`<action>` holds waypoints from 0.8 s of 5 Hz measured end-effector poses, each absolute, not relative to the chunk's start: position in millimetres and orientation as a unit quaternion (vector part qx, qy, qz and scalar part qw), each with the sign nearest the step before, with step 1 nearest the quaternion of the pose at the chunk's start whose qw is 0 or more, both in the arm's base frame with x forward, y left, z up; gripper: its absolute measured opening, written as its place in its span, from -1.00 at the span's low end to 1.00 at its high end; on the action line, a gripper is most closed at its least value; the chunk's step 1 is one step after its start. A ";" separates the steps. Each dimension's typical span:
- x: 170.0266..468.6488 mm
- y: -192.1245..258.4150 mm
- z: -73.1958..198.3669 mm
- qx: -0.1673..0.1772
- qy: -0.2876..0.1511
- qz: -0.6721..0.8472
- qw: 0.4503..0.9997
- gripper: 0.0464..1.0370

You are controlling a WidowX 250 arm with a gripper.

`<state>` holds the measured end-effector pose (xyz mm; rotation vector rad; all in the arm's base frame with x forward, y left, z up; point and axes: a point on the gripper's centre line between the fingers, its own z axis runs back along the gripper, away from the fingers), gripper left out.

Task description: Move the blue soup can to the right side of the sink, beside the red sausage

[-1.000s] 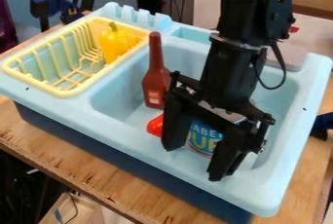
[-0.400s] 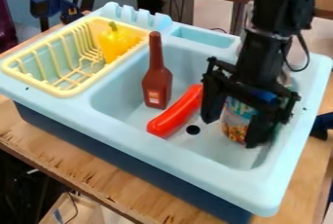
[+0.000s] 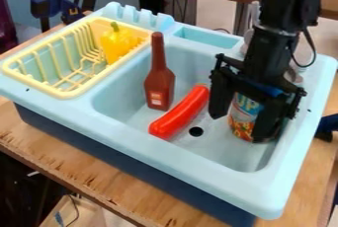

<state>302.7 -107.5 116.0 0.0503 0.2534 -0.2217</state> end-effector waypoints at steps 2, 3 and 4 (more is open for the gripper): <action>296.9 -101.1 133.5 0.043 0.114 -0.097 0.988 0.93; 277.1 -92.1 164.8 0.039 0.090 -0.087 0.991 0.93; 270.0 -68.2 204.7 0.008 0.032 -0.080 0.996 0.93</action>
